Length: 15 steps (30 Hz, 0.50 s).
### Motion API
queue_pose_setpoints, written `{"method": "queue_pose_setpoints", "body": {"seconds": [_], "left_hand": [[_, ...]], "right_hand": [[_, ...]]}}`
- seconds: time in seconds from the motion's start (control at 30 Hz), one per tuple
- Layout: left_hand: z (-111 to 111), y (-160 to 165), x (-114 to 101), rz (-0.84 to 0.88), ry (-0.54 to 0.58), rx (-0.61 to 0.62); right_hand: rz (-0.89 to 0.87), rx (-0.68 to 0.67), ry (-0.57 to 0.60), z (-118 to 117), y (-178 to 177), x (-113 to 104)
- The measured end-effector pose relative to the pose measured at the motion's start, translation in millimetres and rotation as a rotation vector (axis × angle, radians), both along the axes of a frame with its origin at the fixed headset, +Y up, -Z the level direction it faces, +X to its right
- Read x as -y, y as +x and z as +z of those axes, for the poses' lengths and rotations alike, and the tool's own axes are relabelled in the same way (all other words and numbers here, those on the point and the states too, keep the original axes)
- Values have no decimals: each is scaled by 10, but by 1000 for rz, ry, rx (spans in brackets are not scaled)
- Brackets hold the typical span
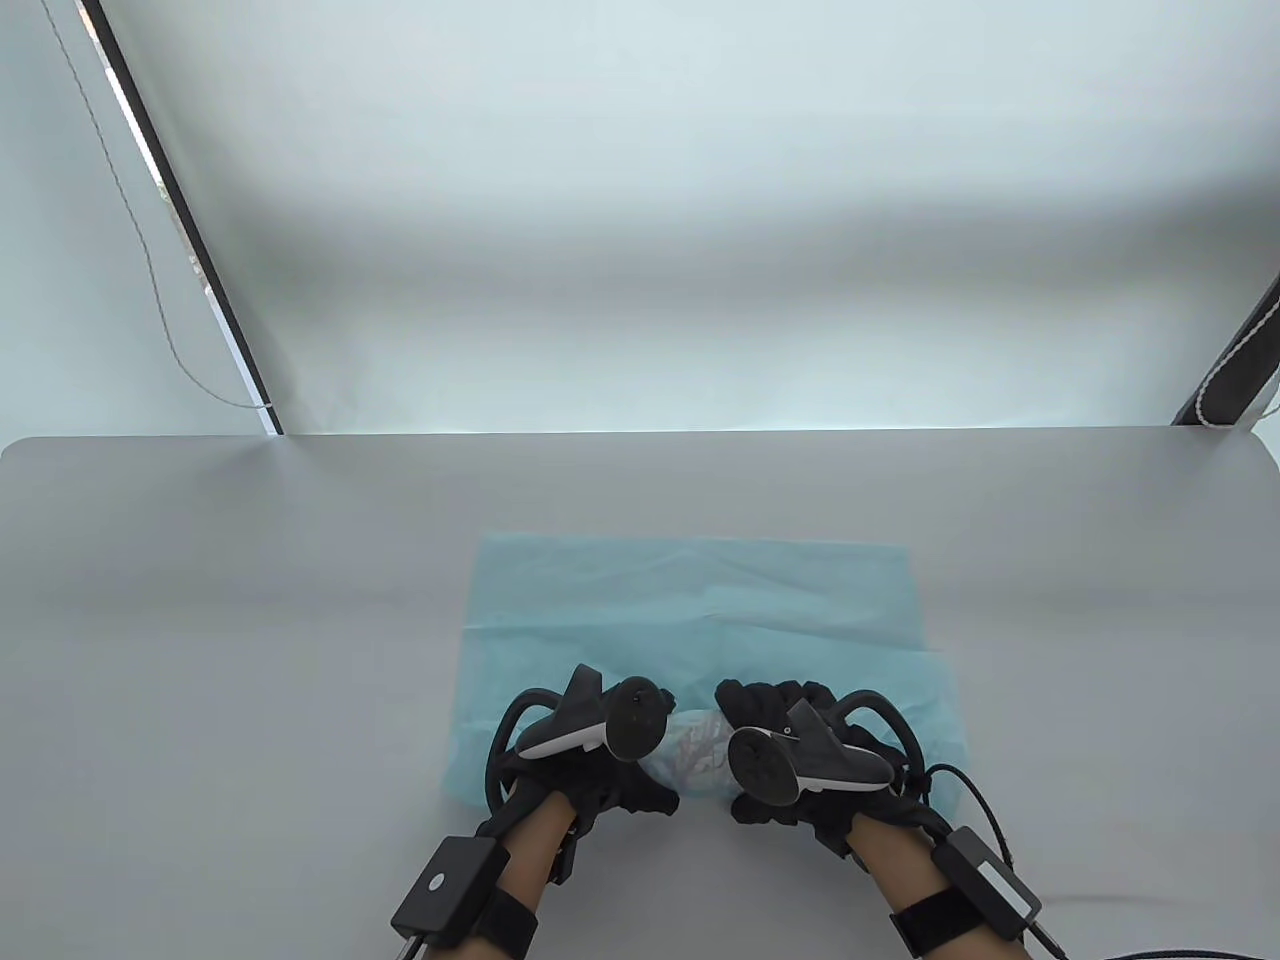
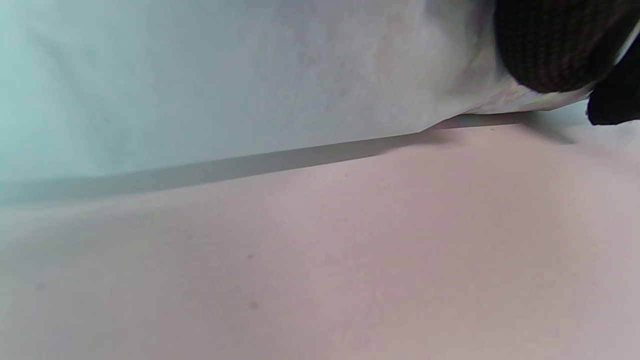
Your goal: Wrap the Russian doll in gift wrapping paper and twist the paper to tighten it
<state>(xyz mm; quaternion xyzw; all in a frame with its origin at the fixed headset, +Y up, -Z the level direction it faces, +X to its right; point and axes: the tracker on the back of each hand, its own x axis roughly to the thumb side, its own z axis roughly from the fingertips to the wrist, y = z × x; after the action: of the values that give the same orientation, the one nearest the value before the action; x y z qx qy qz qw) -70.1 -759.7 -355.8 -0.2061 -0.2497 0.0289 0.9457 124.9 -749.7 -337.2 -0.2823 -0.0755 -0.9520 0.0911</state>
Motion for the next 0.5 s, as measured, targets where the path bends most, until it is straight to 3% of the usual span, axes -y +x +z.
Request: {"method": "queue_pose_setpoints", "body": {"seconds": [0.23, 0.37, 0.5], "left_hand": [[104, 108, 10, -107, 81, 30], [115, 159, 26, -142, 201, 35], [97, 132, 3, -110, 197, 21]], "right_hand": [[-109, 107, -146, -98, 93, 43], [-126, 109, -172, -124, 113, 46], [-108, 70, -136, -90, 114, 50]]}}
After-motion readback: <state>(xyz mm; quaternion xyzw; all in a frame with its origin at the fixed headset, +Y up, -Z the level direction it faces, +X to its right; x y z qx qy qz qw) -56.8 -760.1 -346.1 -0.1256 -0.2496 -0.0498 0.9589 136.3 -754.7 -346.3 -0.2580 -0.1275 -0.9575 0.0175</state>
